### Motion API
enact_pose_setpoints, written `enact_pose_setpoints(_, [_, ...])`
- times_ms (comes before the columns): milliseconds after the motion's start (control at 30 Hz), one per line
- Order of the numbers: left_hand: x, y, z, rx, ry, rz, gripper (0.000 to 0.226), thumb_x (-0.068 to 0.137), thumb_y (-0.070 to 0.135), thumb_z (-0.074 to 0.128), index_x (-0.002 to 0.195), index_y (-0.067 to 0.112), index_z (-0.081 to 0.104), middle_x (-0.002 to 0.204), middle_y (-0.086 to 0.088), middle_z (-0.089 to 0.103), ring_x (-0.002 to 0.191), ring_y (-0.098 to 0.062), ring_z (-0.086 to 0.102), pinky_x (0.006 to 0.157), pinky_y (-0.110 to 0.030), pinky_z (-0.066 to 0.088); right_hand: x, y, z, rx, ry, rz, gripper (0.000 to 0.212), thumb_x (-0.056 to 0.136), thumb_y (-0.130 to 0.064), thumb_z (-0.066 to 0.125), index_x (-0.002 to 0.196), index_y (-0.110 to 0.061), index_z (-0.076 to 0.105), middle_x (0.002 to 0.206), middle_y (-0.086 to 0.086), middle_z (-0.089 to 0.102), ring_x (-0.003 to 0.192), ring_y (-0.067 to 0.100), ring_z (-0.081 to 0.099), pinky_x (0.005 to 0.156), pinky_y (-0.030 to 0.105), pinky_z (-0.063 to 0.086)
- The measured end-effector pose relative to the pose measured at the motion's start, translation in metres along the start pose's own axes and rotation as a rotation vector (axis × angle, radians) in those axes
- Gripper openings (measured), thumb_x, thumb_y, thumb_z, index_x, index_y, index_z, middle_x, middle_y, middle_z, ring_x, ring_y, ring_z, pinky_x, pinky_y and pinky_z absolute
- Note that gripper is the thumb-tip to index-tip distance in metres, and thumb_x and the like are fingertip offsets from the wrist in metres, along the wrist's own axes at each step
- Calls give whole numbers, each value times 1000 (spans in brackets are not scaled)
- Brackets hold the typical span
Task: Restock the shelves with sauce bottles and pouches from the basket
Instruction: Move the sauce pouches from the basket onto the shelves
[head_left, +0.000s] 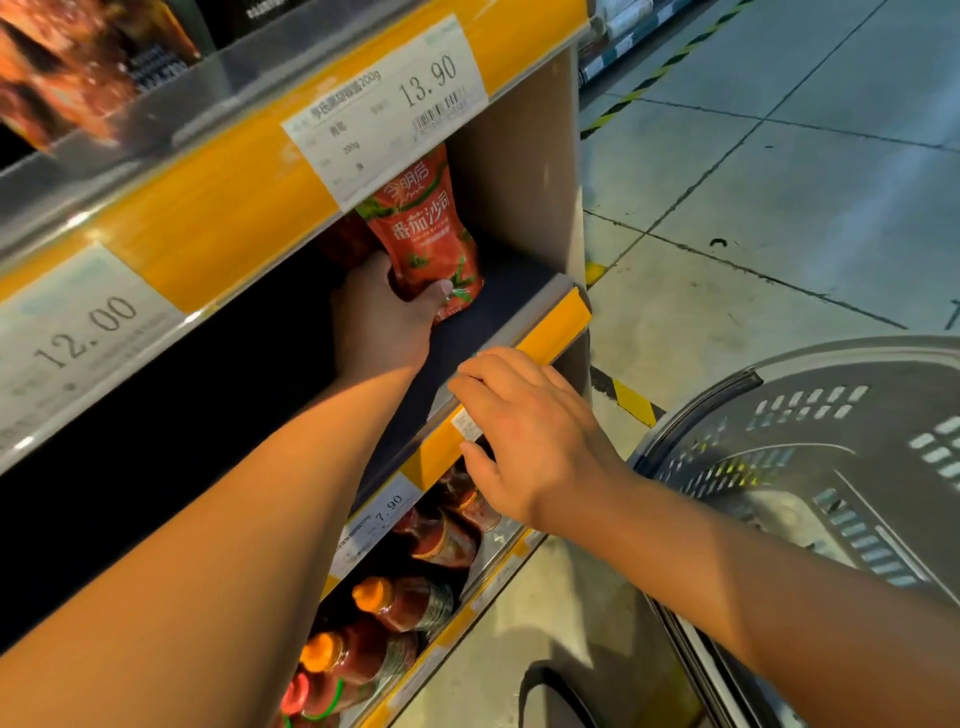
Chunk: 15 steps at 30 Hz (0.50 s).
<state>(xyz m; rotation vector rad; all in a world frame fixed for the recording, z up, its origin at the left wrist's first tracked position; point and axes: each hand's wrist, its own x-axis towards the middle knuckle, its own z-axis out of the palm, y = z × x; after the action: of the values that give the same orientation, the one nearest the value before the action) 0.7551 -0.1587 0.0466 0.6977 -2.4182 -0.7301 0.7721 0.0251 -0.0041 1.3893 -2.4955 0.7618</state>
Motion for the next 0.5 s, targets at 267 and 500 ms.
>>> enact_pose_setpoints(267, [8, 12, -1, 17, -47, -103, 55, 89, 39, 80, 134, 13, 62, 137, -5, 64, 129, -27, 60, 106, -41, 49, 1, -6, -3, -25, -17, 24, 45, 87, -35, 68, 127, -16, 57, 130, 0, 54, 129, 22, 47, 100, 41, 49])
enact_pose_setpoints(500, [-16, 14, -19, -90, -136, -224, 53, 87, 31, 82, 131, 14, 60, 121, -1, 69, 107, -18, 67, 89, -34, 54, 2, -8, -9, -61, -69, 35, 47, 90, -34, 66, 132, -16, 56, 134, 1, 53, 132, 22, 45, 105, 41, 46])
